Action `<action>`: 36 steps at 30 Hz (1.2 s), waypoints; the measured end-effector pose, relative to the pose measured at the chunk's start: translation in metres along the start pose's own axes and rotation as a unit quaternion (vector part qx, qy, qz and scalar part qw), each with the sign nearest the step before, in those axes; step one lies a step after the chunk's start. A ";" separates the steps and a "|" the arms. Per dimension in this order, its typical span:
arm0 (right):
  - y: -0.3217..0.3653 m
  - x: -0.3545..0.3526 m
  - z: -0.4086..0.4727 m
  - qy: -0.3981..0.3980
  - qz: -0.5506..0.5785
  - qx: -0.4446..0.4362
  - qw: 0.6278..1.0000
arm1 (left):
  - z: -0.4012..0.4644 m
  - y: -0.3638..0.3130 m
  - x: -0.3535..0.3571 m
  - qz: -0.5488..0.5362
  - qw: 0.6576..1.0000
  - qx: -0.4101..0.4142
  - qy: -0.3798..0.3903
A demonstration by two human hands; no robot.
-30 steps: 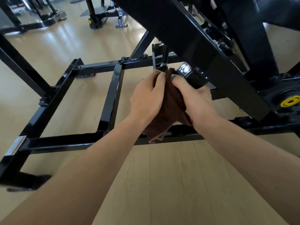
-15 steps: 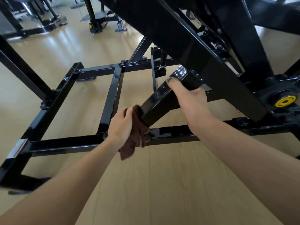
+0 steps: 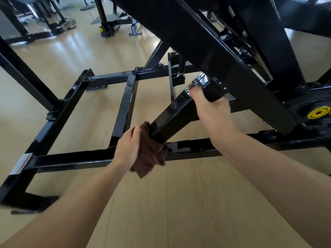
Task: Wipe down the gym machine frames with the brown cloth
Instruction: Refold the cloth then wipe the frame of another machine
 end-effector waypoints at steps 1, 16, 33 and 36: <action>0.001 0.001 -0.001 0.001 -0.002 0.001 1.000 | -0.002 0.014 -0.005 0.025 1.000 -0.018 0.000; -0.003 0.009 -0.011 -0.042 0.007 -0.033 0.999 | -0.010 -0.133 0.043 0.067 0.967 0.241 0.041; 0.001 0.134 -0.036 0.153 -0.820 -0.188 0.519 | 0.013 0.024 -0.016 0.247 0.961 0.124 0.027; -0.002 0.135 -0.035 0.137 -0.829 -0.199 0.504 | 0.027 0.030 -0.022 0.224 0.972 0.064 0.026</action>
Point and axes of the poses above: each hand's wrist, its own z-axis towards the middle knuckle, its own x-axis out of the palm, y = z × x, the point moved 9 cm from there along z, towards the middle knuckle, and after that the axes turned 11 degrees about y, right-handed, at the moved point
